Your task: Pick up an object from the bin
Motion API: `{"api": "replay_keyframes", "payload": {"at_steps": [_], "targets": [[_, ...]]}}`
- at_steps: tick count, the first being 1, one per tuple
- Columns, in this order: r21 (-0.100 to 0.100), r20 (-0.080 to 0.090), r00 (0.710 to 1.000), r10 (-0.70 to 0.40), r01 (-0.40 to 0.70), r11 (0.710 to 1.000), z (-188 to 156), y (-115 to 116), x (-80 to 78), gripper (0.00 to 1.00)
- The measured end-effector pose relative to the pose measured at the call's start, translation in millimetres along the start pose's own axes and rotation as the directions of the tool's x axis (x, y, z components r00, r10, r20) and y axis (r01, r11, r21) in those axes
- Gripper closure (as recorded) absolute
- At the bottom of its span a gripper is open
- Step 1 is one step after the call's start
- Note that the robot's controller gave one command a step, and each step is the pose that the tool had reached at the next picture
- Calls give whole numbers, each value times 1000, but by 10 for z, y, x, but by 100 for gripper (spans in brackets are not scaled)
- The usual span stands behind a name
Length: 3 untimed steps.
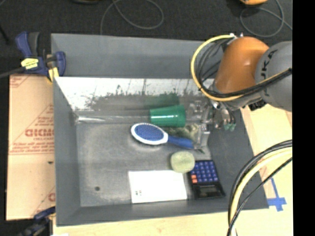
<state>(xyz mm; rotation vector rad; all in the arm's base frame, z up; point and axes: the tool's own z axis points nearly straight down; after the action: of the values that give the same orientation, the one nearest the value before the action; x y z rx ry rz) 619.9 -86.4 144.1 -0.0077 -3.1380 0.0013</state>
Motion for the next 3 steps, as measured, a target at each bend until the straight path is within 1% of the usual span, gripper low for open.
{"api": "replay_keyframes", "payload": {"at_steps": [1, 2, 3], "targets": [[1, 8, 1000, -2, 2, 1000, -52, 2, -17, 0], [-2, 18, 998, 61, -61, 998, 663, -113, 50, 0], [0, 14, 998, 64, -64, 998, 890, -128, 57, 0]]}}
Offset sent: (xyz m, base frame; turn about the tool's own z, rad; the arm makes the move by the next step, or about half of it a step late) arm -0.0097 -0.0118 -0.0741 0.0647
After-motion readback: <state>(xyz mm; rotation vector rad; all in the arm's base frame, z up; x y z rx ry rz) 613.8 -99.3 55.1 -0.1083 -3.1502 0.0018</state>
